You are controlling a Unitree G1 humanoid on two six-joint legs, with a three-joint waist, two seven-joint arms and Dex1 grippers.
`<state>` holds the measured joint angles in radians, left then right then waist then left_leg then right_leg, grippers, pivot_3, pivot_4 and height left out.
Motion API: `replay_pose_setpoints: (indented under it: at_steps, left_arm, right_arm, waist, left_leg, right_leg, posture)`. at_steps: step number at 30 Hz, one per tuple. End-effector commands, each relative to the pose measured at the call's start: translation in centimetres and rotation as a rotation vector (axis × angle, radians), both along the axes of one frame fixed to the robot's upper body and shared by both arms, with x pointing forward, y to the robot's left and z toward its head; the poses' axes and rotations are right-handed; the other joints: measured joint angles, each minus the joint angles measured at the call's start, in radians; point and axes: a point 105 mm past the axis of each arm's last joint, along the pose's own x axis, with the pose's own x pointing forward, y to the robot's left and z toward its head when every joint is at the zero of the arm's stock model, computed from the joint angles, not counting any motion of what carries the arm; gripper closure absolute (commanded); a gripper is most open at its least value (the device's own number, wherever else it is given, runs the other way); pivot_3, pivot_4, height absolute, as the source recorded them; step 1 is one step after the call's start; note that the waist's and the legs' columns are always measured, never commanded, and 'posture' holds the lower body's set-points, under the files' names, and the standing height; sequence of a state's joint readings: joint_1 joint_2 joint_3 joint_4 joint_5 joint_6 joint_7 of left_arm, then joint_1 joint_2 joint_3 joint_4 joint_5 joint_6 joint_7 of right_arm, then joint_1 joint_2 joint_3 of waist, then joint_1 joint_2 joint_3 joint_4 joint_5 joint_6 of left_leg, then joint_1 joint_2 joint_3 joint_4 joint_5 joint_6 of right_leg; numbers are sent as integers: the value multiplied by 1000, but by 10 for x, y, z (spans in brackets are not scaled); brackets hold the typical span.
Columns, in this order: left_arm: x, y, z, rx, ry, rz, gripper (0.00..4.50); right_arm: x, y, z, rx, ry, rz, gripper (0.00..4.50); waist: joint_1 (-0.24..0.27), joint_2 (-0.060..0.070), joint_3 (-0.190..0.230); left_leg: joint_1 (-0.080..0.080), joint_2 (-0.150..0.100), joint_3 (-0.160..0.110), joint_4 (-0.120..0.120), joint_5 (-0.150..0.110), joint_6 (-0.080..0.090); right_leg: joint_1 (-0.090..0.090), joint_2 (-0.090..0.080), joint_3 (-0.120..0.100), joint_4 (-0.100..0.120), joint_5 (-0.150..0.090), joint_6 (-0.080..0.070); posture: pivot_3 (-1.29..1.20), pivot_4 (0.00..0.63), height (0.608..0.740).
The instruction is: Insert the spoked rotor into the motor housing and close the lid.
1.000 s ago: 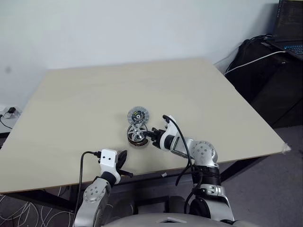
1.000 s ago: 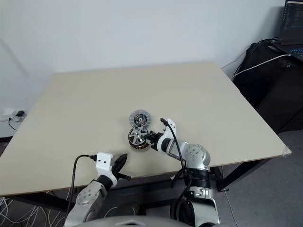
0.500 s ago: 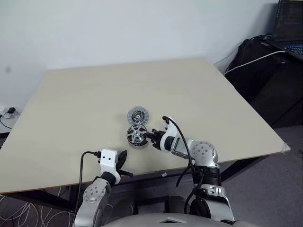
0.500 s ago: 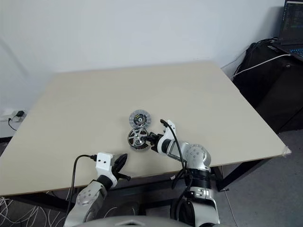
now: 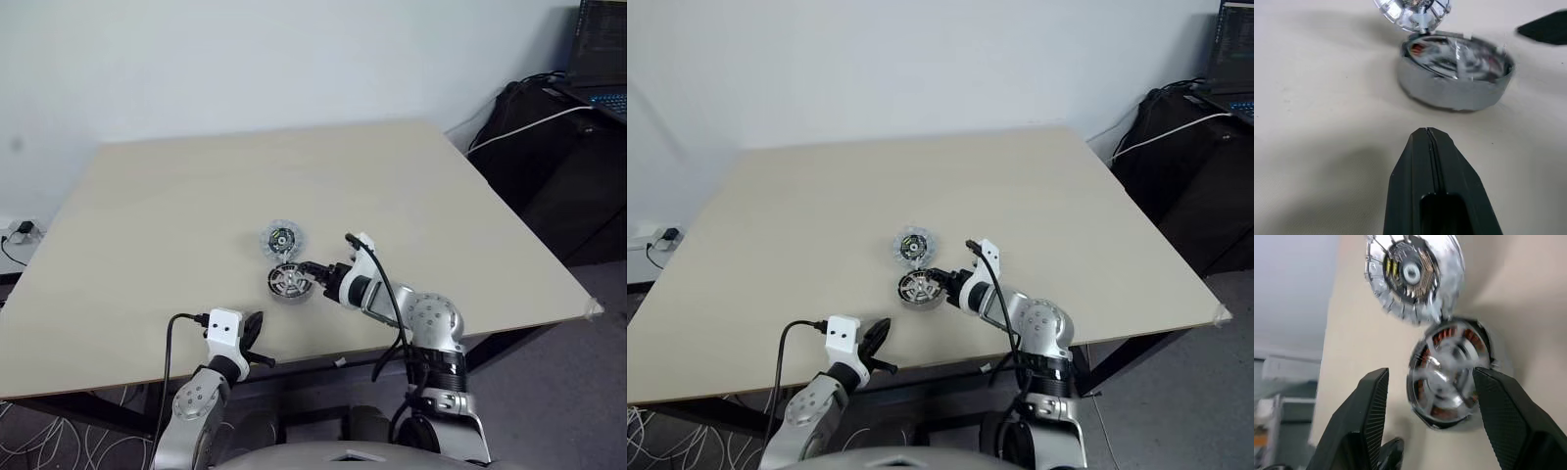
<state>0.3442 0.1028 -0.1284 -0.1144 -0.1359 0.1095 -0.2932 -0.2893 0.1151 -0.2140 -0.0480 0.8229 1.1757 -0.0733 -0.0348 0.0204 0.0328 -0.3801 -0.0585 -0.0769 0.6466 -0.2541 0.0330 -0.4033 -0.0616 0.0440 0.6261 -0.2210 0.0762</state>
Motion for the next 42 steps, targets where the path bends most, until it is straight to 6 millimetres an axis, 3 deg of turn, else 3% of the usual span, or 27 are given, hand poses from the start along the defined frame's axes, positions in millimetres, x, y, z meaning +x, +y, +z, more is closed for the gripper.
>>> replay_pose_setpoints:
  at_steps: [1, 5, 7, 11, 16, 18, 28, 34, 37, 42]
  left_arm:
    - [5, -3, 13, -12, -49, -14, 4500]
    - [6, -4, 13, -13, -49, -18, 4500]
    - [6, -4, 13, -13, -48, -20, 4500]
    - [6, -4, 14, -13, -51, -23, 4500]
    - [7, -5, 15, -8, -62, -36, 4500]
    - [7, -5, 15, -6, -62, -38, 4500]
    - [6, -4, 15, -6, -61, -34, 4500]
    - [5, -5, 15, -13, -62, -25, 4500]
    - [5, -5, 15, -17, -63, -19, 4500]
    - [4, -5, 15, -19, -63, -18, 4500]
  right_arm:
    - [-9, 11, 8, 12, -50, 4, 1553]
    - [-8, -4, 8, -90, -102, -15, 1553]
    - [-4, -9, 11, -206, -223, 9, 1553]
    - [-4, -5, 9, -546, -559, 172, 2418]
    - [-1, 17, 1, -570, -635, 236, 4077]
    - [1, 26, -2, -573, -642, 262, 4438]
    - [20, 57, 0, -586, -700, 343, 4438]
    - [28, 55, -13, -626, -665, 368, 4438]
    - [26, 48, -30, -659, -604, 385, 4438]
    - [19, 44, -41, -674, -567, 427, 4438]
  waist:
    - [0, 0, 0]
    - [-2, 0, 0]
    - [-2, 0, 1]
    - [-1, -3, 2]
    - [-1, -7, 4]
    - [2, -8, 5]
    - [11, -10, 5]
    - [11, -10, 5]
    - [10, -9, 5]
    - [9, -8, 3]
  left_leg:
    - [0, 0, 0, 0, 0, 0]
    - [0, 0, 0, 0, 0, 0]
    - [0, 0, 0, 0, 0, -1]
    - [0, -1, 2, 1, -1, -2]
    - [0, 1, 1, 1, 0, -1]
    - [0, 1, 1, 1, 0, -1]
    - [1, 0, 0, 2, 0, -1]
    - [1, -1, 0, 1, 0, -1]
    - [2, -1, 0, 1, 0, -1]
    - [4, -1, 0, 1, 0, -2]
  right_leg:
    - [0, 0, 0, 0, 0, 0]
    - [-1, 0, 0, 0, 0, 0]
    - [-1, 0, 0, 1, 0, 0]
    - [0, -1, 0, 0, -1, 1]
    - [-1, 1, 0, 1, -1, 1]
    - [0, 1, 0, 1, 0, 1]
    - [0, 0, 0, 1, 1, 0]
    - [1, 0, 0, 1, 4, -4]
    - [1, 0, 0, 2, 4, -4]
    - [3, 0, 0, 2, 2, -3]
  posture:
    - [0, 0, 740]
    - [0, 0, 740]
    - [0, 0, 740]
    - [0, 0, 740]
    - [0, 0, 740]
    - [0, 0, 740]
    - [0, 0, 740]
    - [0, 0, 740]
    - [0, 0, 740]
    - [0, 0, 740]
